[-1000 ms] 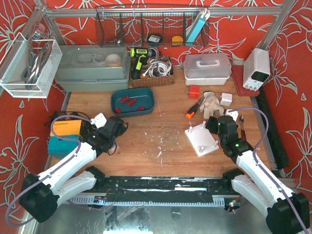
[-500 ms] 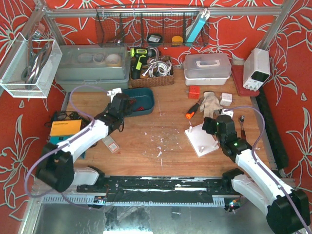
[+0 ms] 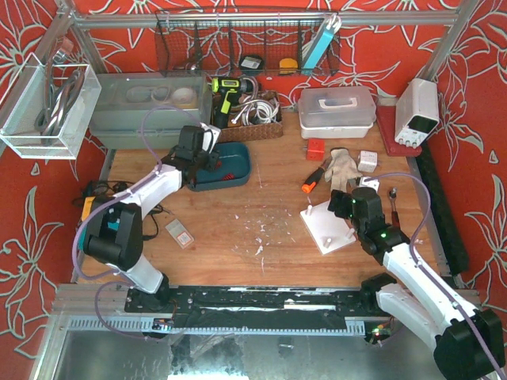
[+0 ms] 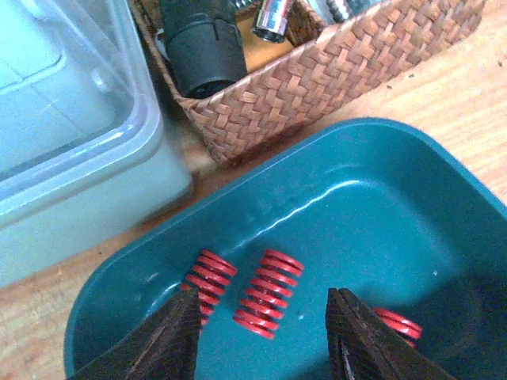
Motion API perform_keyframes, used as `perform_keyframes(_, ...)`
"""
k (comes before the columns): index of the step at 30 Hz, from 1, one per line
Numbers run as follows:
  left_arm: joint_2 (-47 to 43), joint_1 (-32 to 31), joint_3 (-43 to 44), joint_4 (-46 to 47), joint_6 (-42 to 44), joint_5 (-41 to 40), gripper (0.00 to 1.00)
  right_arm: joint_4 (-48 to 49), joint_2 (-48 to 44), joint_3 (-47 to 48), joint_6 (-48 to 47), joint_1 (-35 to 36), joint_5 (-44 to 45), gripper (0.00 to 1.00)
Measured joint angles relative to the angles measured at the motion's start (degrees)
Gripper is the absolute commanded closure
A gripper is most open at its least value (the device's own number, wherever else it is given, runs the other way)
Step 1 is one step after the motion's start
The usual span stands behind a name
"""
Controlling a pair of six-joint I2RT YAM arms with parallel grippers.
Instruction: Install the large spring
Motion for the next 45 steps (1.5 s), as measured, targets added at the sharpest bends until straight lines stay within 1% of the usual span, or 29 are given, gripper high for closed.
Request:
perform_keyframes(7, 0.9, 2.93, -2.49, 3.37, 13.16, 5.22, 0.5, 0.02, -0.31, 0.02, 0.0, 0.11, 0.37, 0.09)
perform_keyframes(10, 3.98, 2.93, -2.51, 3.74, 18.71, 4.72, 0.52, 0.02, -0.46, 0.0, 0.0, 0.22, 0.46, 0.09)
perform_keyframes(13, 7.65, 2.95, -2.03, 3.48, 22.99, 2.84, 0.58, 0.02, -0.61, 0.0, 0.0, 0.22, 0.48, 0.09)
perform_keyframes(17, 11.3, 3.48, 0.2, 1.86, 26.73, 0.33, 0.6, 0.02, -0.61, 0.0, 0.0, 0.26, 0.5, 0.09)
perform_keyframes(20, 12.52, 4.04, 1.18, 1.46, 28.28, -0.72, 0.63, 0.02, -0.61, 0.0, 0.0, 0.37, 0.5, 0.09)
perform_keyframes(23, 14.05, 4.55, 2.29, 0.85, 29.35, -1.9, 0.68, 0.02, -0.59, 0.0, 0.0, 0.37, 0.52, 0.09)
perform_keyframes(25, 15.3, 4.92, 3.21, 0.35, 29.73, -2.38, 0.69, 0.02, -0.59, 0.02, 0.0, 0.39, 0.52, 0.09)
perform_keyframes(31, 17.09, 5.62, 4.39, -0.48, 30.29, -3.06, 0.64, 0.02, -0.59, 0.0, 0.0, 0.39, 0.55, 0.09)
perform_keyframes(38, 18.99, 5.66, 6.01, -0.74, 30.32, -3.21, 0.62, 0.02, -0.59, 0.02, 0.0, 0.46, 0.87, 0.09)
perform_keyframes(45, 21.14, 5.81, 7.5, -0.72, 30.32, -3.26, 0.63, 0.02, -0.61, 0.0, 0.0, 0.48, 0.94, 0.09)
